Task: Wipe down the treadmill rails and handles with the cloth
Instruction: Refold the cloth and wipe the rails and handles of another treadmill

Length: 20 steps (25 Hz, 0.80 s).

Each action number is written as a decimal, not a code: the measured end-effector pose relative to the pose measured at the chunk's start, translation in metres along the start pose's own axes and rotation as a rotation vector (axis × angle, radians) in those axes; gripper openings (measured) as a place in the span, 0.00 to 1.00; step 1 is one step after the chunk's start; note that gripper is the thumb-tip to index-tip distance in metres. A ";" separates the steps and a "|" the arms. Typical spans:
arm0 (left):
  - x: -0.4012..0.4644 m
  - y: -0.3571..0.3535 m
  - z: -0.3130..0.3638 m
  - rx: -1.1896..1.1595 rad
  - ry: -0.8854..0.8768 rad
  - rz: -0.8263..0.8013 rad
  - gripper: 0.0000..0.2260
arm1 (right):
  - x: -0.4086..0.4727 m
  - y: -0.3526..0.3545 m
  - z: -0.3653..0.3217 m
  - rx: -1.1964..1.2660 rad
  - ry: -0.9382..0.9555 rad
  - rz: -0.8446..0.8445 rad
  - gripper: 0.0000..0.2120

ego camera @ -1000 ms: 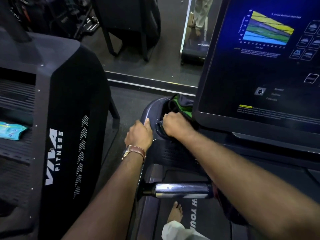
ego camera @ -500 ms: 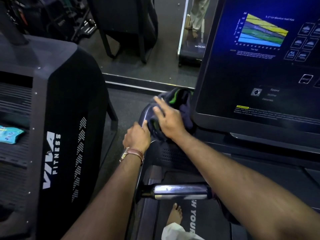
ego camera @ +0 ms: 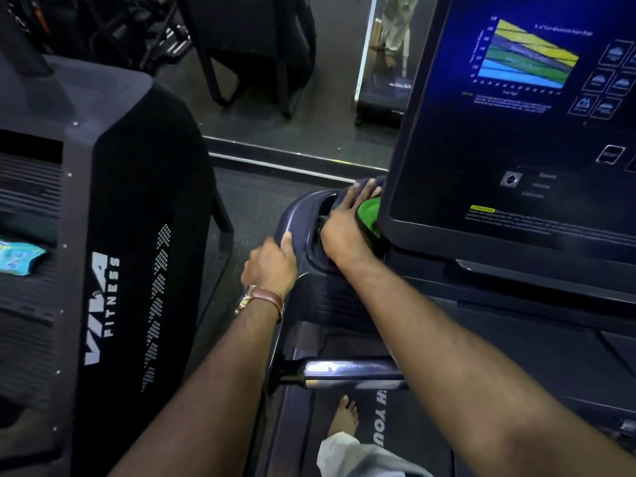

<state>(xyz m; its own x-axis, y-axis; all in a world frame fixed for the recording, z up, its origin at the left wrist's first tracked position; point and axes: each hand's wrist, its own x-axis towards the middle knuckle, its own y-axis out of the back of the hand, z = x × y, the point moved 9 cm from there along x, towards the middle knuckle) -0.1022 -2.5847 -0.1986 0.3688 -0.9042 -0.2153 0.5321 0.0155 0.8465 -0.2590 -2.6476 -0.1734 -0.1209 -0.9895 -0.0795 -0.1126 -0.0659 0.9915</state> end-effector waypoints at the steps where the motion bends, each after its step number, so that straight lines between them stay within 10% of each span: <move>1: 0.001 0.000 0.000 -0.006 -0.003 0.006 0.27 | -0.006 0.001 -0.006 -0.049 0.054 -0.046 0.25; 11: 0.001 0.000 -0.004 -0.011 0.022 0.001 0.27 | -0.015 -0.015 0.004 -0.165 0.195 -0.310 0.25; 20: -0.001 0.003 -0.002 -0.006 0.039 0.032 0.27 | -0.061 0.003 -0.012 0.307 0.221 0.103 0.19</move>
<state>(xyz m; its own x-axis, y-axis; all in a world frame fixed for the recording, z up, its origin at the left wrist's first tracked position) -0.0991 -2.5828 -0.1966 0.4146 -0.8861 -0.2071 0.5239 0.0463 0.8505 -0.2403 -2.5893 -0.1641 0.0644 -0.9950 0.0762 -0.4046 0.0438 0.9134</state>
